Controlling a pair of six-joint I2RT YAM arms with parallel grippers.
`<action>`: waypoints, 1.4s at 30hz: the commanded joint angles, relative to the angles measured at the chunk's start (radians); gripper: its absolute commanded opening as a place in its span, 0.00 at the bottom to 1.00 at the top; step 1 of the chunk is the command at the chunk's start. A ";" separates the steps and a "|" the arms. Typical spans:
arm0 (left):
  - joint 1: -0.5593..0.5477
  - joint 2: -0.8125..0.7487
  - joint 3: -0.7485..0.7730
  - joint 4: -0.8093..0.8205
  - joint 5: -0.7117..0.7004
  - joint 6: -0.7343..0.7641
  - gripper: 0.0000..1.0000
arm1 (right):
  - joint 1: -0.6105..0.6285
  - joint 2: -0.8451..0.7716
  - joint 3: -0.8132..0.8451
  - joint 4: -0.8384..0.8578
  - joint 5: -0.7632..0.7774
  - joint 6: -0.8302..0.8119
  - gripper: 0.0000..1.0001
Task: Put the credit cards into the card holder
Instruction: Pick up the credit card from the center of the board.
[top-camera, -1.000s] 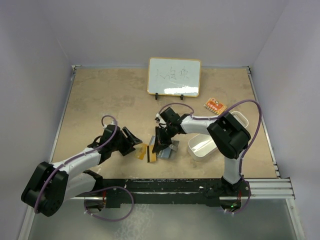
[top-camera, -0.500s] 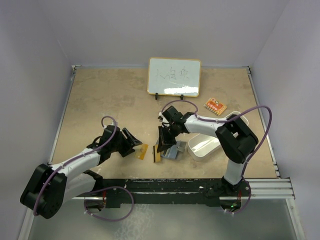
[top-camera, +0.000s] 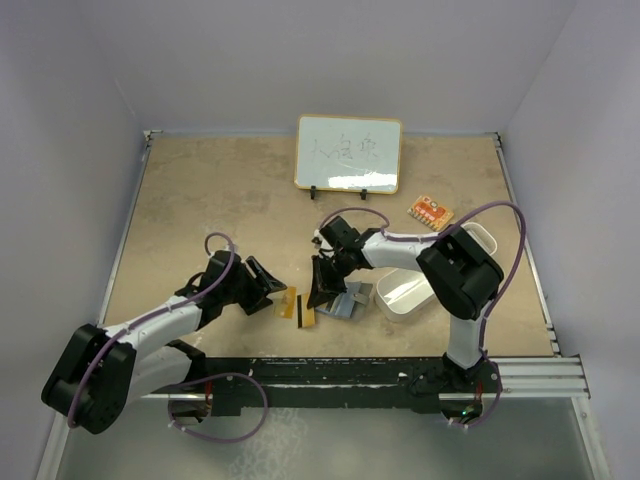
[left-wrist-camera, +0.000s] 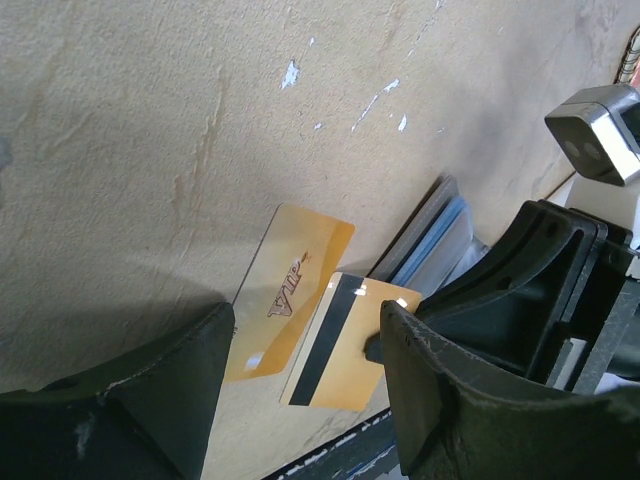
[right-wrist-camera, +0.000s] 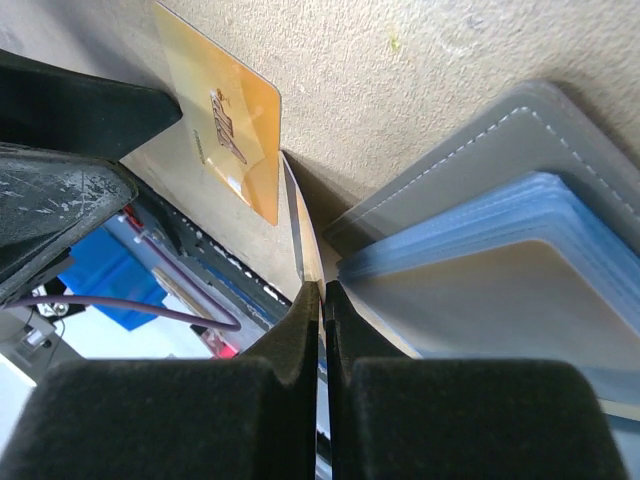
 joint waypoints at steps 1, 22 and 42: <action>-0.013 0.030 -0.057 -0.118 -0.039 0.018 0.60 | 0.003 0.013 0.004 -0.029 0.020 0.012 0.00; -0.015 0.090 -0.051 -0.079 -0.052 0.074 0.60 | -0.002 0.063 0.002 0.188 -0.168 -0.050 0.00; -0.018 0.170 -0.025 -0.075 -0.065 0.160 0.61 | -0.051 0.110 0.019 0.120 -0.190 -0.292 0.00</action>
